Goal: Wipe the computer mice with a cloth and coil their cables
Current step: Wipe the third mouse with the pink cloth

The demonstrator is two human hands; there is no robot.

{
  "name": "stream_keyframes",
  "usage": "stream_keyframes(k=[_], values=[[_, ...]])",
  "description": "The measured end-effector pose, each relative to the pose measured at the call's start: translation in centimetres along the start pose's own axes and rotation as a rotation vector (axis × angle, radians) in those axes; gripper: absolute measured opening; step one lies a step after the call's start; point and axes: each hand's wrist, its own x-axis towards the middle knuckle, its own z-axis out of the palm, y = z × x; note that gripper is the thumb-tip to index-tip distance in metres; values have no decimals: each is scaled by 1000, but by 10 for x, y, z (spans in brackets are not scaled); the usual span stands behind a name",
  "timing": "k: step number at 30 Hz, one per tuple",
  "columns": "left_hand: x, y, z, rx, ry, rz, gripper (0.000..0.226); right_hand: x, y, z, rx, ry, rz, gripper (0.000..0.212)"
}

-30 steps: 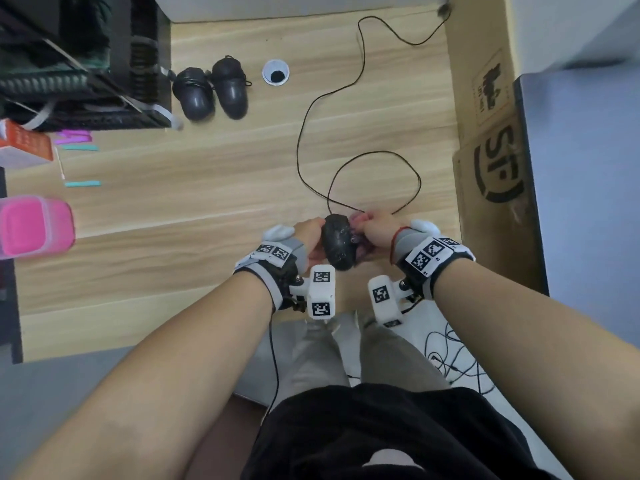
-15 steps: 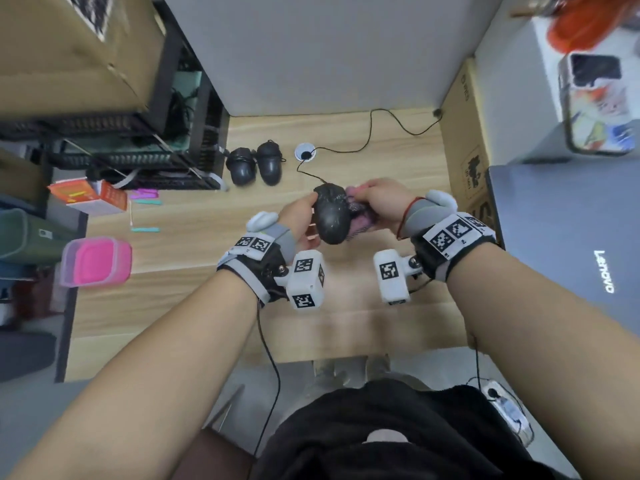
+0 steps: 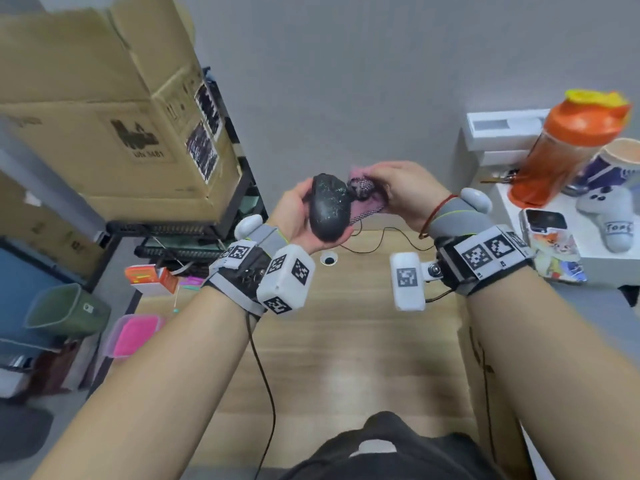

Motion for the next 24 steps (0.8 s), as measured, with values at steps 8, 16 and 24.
stream_keyframes(k=[8,16,24], values=[[-9,17,20,2,-29,77,51,-5,-30,11,-427,61,-386,17],[-11,17,21,-204,-57,82,57,-17,-23,23,-614,-75,-512,18],[-8,2,27,-118,47,87,47,-24,-14,18,-637,8,-523,15]])
